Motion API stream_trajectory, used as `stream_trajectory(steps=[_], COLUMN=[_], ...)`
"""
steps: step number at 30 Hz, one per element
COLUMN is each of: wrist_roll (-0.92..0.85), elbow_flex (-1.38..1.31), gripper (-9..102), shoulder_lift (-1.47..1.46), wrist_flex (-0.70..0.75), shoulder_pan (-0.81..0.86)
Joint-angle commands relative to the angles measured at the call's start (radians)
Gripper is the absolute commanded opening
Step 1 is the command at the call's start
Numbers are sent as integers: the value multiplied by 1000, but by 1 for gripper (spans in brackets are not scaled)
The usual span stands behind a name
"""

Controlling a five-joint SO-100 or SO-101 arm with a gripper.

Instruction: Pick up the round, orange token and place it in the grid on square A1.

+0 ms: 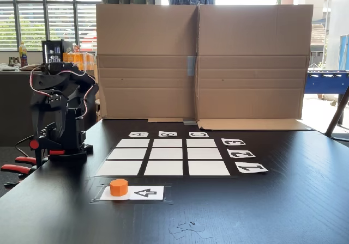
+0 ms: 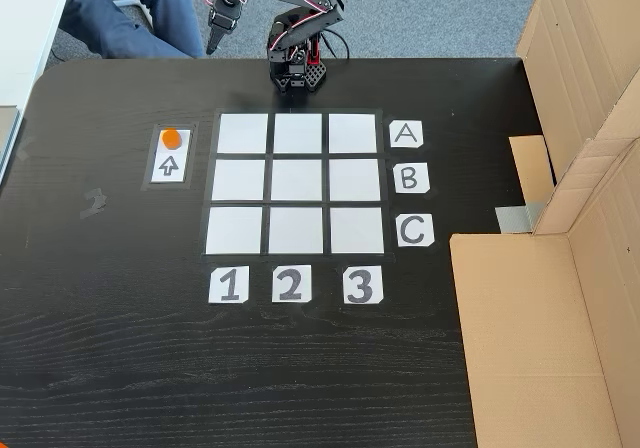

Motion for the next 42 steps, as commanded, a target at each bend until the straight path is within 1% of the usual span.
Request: stream_trajectory(steps=[1, 3, 7, 13, 22, 28, 35, 42], wrist_roll=[12, 52, 63, 64, 138, 190, 258, 279], elbow_flex=[-141, -206, -295, -405, -560, -732, -859, -925], gripper=[22, 22, 22, 22, 22, 22, 22, 24], shoulder_lift=[-129, -215, -337, -449, -612, -787, -1000, -1132], wrist_flex=[48, 48, 48, 44, 34, 34, 34, 20], shoulder_pan=[-66, -118, -178, -275, -453, -561, -632, -644])
